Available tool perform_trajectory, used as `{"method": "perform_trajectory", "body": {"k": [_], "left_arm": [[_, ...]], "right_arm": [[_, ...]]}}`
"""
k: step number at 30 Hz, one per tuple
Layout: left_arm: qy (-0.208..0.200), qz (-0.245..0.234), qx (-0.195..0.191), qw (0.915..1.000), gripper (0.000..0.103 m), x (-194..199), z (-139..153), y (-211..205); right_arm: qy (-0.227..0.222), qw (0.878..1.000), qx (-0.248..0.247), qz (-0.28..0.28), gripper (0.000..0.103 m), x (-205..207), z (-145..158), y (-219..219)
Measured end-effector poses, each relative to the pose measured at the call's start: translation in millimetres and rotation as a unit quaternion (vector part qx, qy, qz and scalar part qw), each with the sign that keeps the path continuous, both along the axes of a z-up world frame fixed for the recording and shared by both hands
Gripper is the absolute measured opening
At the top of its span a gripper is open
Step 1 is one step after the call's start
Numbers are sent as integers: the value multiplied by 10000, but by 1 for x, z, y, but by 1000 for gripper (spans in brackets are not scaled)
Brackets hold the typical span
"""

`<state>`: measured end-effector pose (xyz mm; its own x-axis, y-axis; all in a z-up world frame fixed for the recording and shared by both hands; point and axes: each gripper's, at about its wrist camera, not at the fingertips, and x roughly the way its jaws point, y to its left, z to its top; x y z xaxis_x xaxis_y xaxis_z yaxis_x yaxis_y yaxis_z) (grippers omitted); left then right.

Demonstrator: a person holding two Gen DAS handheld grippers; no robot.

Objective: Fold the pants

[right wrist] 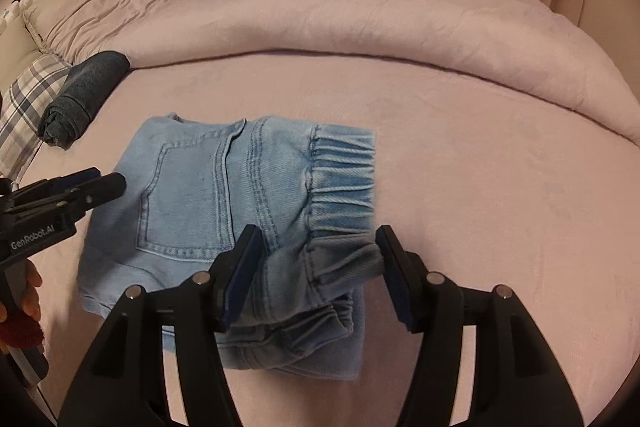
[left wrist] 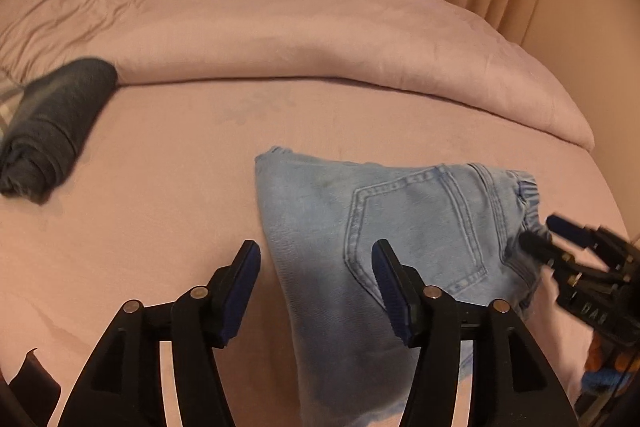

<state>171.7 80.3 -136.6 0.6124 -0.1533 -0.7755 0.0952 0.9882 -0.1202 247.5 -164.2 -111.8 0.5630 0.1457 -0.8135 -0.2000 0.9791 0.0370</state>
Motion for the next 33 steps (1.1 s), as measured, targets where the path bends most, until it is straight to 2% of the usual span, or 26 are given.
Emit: {"method": "perform_trajectory", "body": {"k": [4,7,9,11,13,16,21,27,33], "left_arm": [[-47,-216,204,9995,61,-4,-1,-12],[13,-364,361,9987,61,-6,-8,-22],[76,-434,447,9980,61,-4,-16,-26],[136,-505,543,9972,61,-3,-24,-31],[238,-570,606,9962,61,0,-31,-35],[265,-631,673,9954,61,2,-39,-38],[351,-556,558,9963,61,5,-36,-34],[394,-396,529,9970,61,-9,-16,-34],[221,-176,631,9976,62,-32,17,-30]], "right_arm": [[-248,9996,143,-10,60,-8,18,-6],[-372,9989,205,222,59,-11,23,0],[-348,9981,315,391,52,-11,21,5],[-247,9976,357,543,39,-8,16,12],[-157,9972,301,664,34,-5,7,20],[164,9970,203,724,32,2,-12,28],[327,9966,137,739,32,7,-25,28],[193,9976,210,630,35,-7,3,26],[-39,9982,240,549,46,-29,35,22]]}}
